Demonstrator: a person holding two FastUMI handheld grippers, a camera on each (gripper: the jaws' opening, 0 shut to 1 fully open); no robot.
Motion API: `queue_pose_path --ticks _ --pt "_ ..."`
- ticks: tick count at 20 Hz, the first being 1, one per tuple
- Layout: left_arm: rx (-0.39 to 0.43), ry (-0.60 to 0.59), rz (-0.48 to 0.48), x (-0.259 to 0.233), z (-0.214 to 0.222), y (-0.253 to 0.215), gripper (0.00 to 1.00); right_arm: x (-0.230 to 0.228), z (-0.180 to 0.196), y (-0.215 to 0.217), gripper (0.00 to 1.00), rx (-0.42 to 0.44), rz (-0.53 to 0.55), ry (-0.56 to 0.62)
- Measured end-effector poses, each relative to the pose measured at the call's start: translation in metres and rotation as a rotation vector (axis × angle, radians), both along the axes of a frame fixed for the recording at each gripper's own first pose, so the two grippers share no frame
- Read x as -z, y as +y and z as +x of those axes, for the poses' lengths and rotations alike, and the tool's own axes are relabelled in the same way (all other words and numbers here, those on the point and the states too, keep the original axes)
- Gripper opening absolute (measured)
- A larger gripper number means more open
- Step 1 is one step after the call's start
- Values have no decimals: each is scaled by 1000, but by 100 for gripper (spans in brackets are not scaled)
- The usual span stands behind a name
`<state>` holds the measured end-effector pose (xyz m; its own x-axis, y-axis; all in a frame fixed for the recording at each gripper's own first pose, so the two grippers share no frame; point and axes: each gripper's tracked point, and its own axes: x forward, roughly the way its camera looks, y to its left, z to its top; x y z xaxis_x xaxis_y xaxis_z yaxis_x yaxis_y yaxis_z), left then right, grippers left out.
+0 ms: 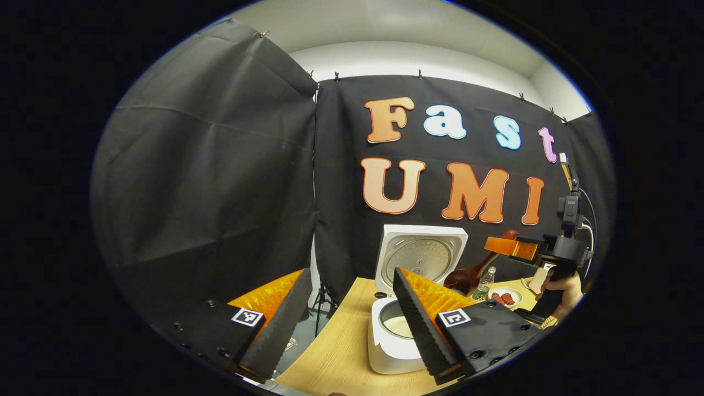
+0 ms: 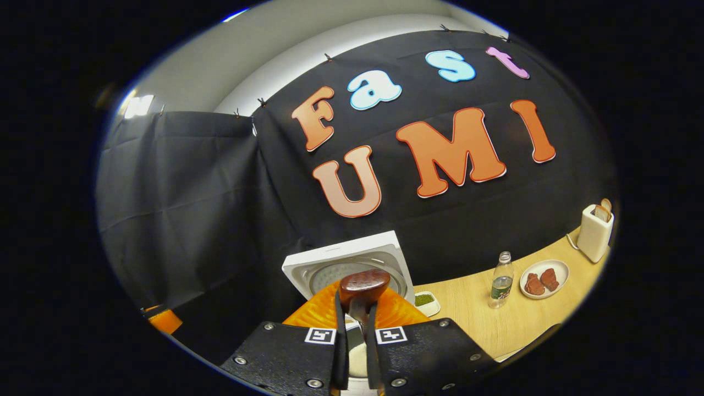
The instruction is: Close the left gripper, press the button to open the rice cooker; take a wooden spoon from the chopstick holder with the right hand, scoop a spoonful of rice and pour it into the rice cooker, then put the wooden spoon back into the chopstick holder.
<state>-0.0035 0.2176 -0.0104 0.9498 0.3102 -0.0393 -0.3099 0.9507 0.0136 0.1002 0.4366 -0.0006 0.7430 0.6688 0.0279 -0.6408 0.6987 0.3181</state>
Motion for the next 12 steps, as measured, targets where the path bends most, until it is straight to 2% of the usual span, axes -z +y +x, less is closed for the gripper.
queue_pose_path --ticks 12 --pt "-25 -10 4 -3 -5 15 100 -14 -7 27 12 -45 -139 -162"
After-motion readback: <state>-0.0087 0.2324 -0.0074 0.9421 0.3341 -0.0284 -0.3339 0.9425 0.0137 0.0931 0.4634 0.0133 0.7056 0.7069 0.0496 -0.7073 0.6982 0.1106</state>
